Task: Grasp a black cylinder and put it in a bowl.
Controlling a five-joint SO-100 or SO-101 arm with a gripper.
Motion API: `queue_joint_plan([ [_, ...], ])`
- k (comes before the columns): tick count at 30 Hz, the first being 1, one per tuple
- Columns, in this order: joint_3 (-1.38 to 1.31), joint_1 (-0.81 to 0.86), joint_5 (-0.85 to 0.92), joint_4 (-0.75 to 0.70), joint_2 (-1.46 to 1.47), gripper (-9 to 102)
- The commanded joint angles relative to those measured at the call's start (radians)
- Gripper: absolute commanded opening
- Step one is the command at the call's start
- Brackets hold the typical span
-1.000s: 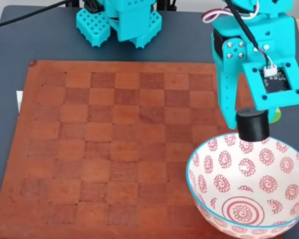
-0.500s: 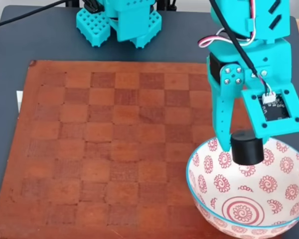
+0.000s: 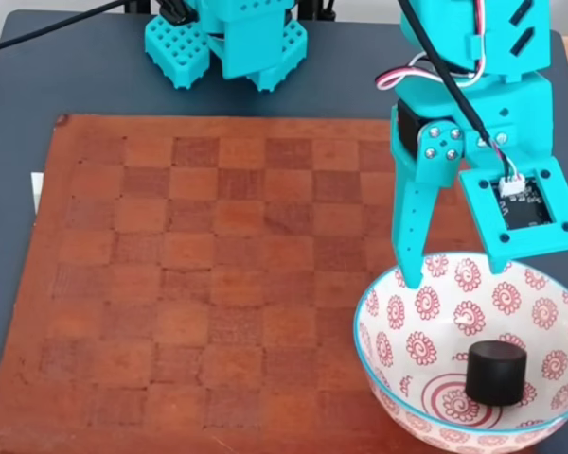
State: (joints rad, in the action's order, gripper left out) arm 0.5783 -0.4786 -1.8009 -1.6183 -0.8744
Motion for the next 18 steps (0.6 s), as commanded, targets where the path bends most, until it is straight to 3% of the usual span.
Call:
queue_joint_plan([
  [1, -0.040, 0.005, 0.006, -0.003, -0.026, 4],
  [10, 0.031, 0.003, 0.000, -0.005, -0.124, 0],
  [18, 0.305, -0.005, -0.032, -0.005, -0.331, 0],
])
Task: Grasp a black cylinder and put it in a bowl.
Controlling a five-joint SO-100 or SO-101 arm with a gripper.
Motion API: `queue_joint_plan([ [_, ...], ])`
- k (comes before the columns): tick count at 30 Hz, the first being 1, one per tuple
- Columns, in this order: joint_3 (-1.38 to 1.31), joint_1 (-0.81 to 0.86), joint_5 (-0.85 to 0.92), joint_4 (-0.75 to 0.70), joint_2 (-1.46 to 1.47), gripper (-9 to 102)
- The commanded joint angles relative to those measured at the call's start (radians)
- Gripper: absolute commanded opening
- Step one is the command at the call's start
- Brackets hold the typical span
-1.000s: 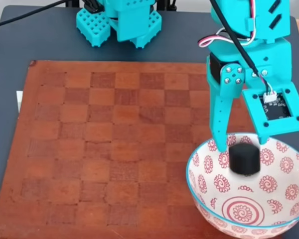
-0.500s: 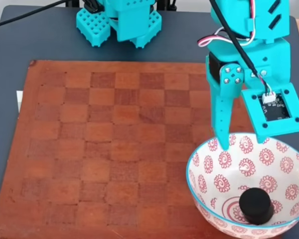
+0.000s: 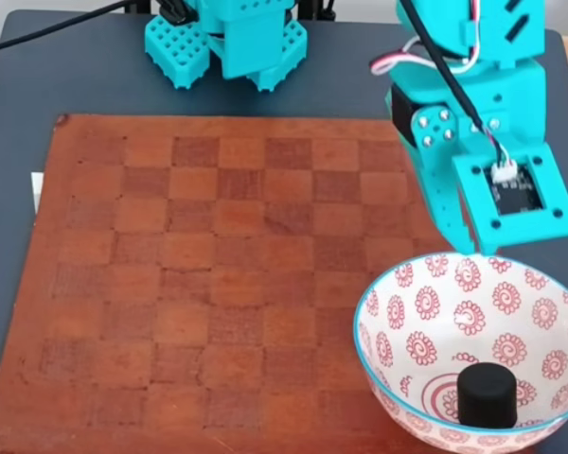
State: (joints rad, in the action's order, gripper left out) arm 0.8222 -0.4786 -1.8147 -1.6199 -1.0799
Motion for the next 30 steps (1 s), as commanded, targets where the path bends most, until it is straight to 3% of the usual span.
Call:
queue_joint_plan([
  [1, 0.100, -0.008, -0.026, -0.003, -0.156, 0],
  [16, 0.750, -0.086, -0.155, 0.011, -0.698, 0],
  [30, 1.131, -0.253, -0.351, 0.015, -1.097, 0],
])
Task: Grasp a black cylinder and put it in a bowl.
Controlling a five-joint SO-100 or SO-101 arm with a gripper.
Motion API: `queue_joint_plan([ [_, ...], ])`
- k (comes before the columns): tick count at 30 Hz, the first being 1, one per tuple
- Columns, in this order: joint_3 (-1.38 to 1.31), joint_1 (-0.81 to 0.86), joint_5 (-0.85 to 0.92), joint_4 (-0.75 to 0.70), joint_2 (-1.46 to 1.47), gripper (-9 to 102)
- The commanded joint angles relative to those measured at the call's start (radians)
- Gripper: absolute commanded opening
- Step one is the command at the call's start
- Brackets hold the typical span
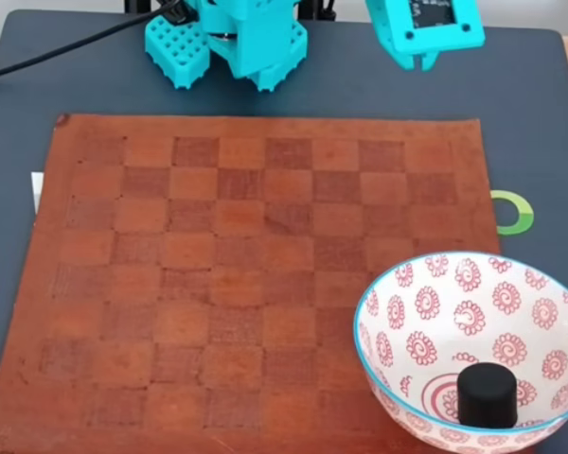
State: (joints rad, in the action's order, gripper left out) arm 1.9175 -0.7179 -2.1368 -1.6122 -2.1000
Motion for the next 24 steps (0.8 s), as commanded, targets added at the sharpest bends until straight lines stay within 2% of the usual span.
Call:
queue_joint_plan([
  [1, 0.063, -0.021, -0.044, 0.008, -0.103, 0],
  [6, 0.198, -0.035, -0.115, 0.011, -0.232, 0],
  [16, 0.566, 0.028, -0.126, 0.215, -0.506, 0],
  [24, 0.770, 0.117, -0.124, 0.296, -0.696, 0],
])
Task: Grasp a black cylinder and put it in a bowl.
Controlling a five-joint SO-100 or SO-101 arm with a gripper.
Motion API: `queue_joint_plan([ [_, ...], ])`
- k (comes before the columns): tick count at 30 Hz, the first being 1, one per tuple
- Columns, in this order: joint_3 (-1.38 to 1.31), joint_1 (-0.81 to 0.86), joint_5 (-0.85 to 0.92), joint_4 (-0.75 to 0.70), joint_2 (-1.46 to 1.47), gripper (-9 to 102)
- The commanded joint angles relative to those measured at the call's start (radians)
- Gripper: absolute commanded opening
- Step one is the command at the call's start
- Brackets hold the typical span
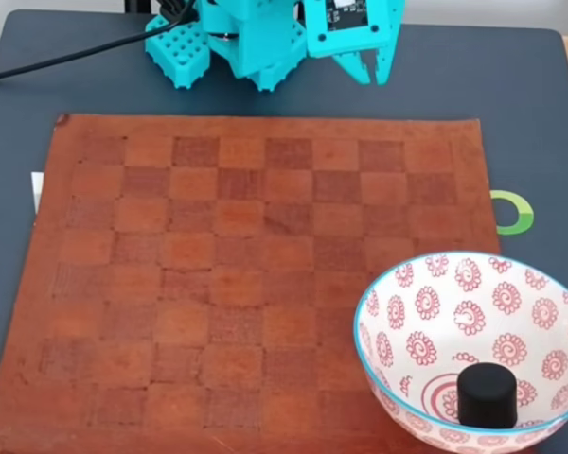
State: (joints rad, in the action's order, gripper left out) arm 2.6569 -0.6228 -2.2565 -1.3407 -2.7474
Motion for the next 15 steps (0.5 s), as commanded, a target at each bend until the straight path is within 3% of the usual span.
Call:
queue_joint_plan([
  [1, 0.055, 0.032, -0.005, 0.032, -0.071, 0],
  [15, 0.285, 0.132, 0.000, 0.086, -0.311, 0],
])
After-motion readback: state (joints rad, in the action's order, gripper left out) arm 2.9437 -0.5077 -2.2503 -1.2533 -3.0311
